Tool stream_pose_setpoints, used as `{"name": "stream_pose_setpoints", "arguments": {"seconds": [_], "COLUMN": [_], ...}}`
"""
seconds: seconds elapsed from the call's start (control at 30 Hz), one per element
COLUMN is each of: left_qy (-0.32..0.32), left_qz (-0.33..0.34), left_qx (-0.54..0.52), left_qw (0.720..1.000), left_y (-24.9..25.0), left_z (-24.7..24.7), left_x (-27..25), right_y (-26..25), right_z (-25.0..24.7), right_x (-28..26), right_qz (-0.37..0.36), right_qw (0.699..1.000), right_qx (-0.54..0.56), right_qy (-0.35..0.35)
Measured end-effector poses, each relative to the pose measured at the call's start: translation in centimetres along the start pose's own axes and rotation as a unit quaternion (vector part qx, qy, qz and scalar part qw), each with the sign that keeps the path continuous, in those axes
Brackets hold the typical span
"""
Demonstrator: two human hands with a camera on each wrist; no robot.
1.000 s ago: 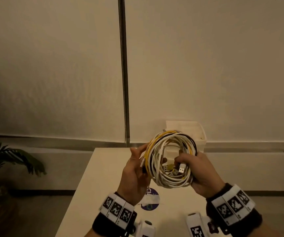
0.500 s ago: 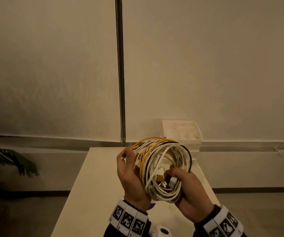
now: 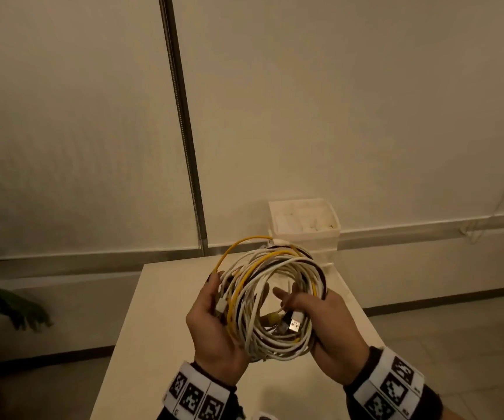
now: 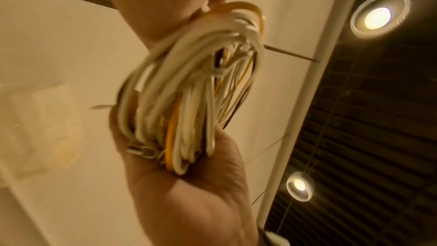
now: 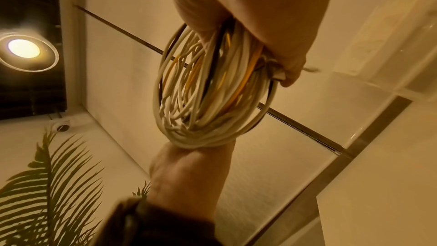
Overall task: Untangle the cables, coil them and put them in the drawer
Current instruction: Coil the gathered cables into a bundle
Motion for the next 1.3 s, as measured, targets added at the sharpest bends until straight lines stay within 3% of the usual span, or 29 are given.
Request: {"name": "stream_pose_setpoints", "arguments": {"seconds": [0.17,0.3,0.37,0.4,0.43,0.5,0.53,0.63,0.7,0.73,0.77,0.83,1.0,1.07,1.13,1.3], "left_qy": [-0.001,-0.001,-0.007,-0.028,-0.072,-0.191,-0.247,-0.384,-0.432,-0.436,-0.429,-0.389,-0.221,-0.161,-0.144,-0.158], "left_qz": [-0.027,-0.078,-0.026,0.044,0.125,0.227,0.226,0.124,0.07,0.048,0.028,0.021,-0.019,-0.052,-0.085,-0.158], "left_qx": [0.126,0.23,0.331,0.412,0.502,0.645,0.693,0.756,0.793,0.804,0.806,0.788,0.578,0.484,0.443,0.39], "left_qw": [0.992,0.97,0.943,0.91,0.853,0.704,0.639,0.516,0.425,0.402,0.406,0.477,0.785,0.859,0.881,0.893], "left_y": [-0.3,0.5,2.5,4.3,6.3,9.0,9.5,7.8,5.6,5.0,4.8,4.8,2.4,0.9,-0.2,-2.5], "left_z": [-1.9,-3.8,-4.0,-3.5,-2.6,0.3,2.1,6.4,7.0,6.7,6.4,5.4,1.2,-0.5,-2.2,-5.4], "left_x": [-1.5,-2.1,-1.8,-1.5,-1.1,-0.3,0.0,0.6,1.2,1.8,2.4,3.3,3.0,1.9,1.2,1.0], "right_y": [-0.7,-1.2,-1.9,-2.4,-2.9,-3.5,-3.7,-4.1,-4.2,-4.3,-4.4,-4.8,-4.5,-3.5,-2.4,0.4], "right_z": [-1.1,-1.4,-1.3,-1.1,-1.0,-0.7,-0.5,0.7,1.5,1.6,1.4,0.6,-0.5,-0.9,-1.2,-2.4], "right_x": [0.3,0.4,0.3,0.2,0.3,0.3,0.3,0.1,-0.1,-0.2,-0.2,-0.1,0.4,0.5,0.5,0.2], "right_qz": [-0.037,-0.047,-0.045,-0.051,-0.064,-0.095,-0.11,-0.152,-0.169,-0.175,-0.178,-0.178,-0.145,-0.122,-0.096,-0.026], "right_qw": [0.997,0.991,0.986,0.98,0.97,0.943,0.929,0.881,0.854,0.847,0.844,0.847,0.889,0.904,0.911,0.93], "right_qx": [-0.062,-0.123,-0.157,-0.187,-0.227,-0.311,-0.346,-0.439,-0.482,-0.491,-0.496,-0.495,-0.433,-0.409,-0.399,-0.367], "right_qy": [0.02,-0.002,-0.028,-0.043,-0.055,-0.069,-0.07,-0.088,-0.103,-0.103,-0.097,-0.074,-0.042,-0.032,-0.035,-0.027]}}
Point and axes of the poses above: each hand's wrist, its own x-axis towards the middle knuckle, its own z-axis out of the palm, y = z × x, the point moved 3 cm from there along x, towards the middle knuckle, and after that the axes turned 4 degrees about -x, right-handed, at the moved point
